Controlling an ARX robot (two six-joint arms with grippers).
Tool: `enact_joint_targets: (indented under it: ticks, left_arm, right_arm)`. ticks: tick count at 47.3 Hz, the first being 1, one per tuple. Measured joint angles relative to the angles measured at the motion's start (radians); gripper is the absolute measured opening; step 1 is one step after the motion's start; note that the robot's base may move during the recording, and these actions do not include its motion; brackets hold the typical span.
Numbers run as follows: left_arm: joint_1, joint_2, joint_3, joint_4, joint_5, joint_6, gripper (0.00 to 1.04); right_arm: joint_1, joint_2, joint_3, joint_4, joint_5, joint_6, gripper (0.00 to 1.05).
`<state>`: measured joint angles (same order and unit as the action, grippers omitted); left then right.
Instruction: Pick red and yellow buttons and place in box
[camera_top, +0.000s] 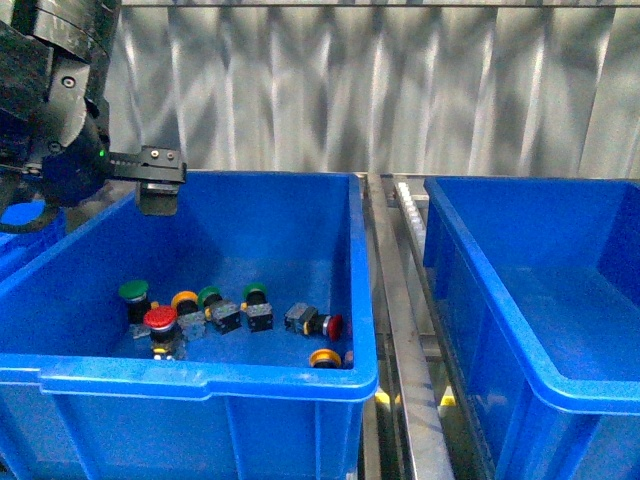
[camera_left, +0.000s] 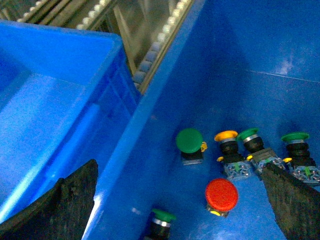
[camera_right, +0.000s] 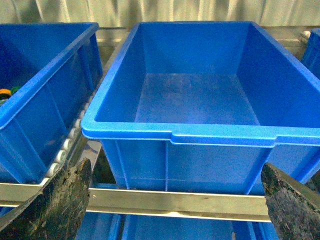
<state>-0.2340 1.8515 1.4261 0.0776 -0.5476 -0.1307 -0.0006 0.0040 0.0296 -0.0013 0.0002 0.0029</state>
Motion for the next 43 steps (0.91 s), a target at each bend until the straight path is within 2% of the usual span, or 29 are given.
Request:
enact_joint_targets:
  ticks: [17,43]
  left_arm:
    - [0.005,0.329,0.228,-0.1,0.051,-0.063,0.97]
    - [0.01,0.474,0.371,-0.19,0.057,-0.1,0.97]
  right_arm:
    - [0.0,0.0,0.0,0.0,0.0,0.0,0.98]
    - [0.0,0.0,0.0,0.0,0.0,0.0,0.98]
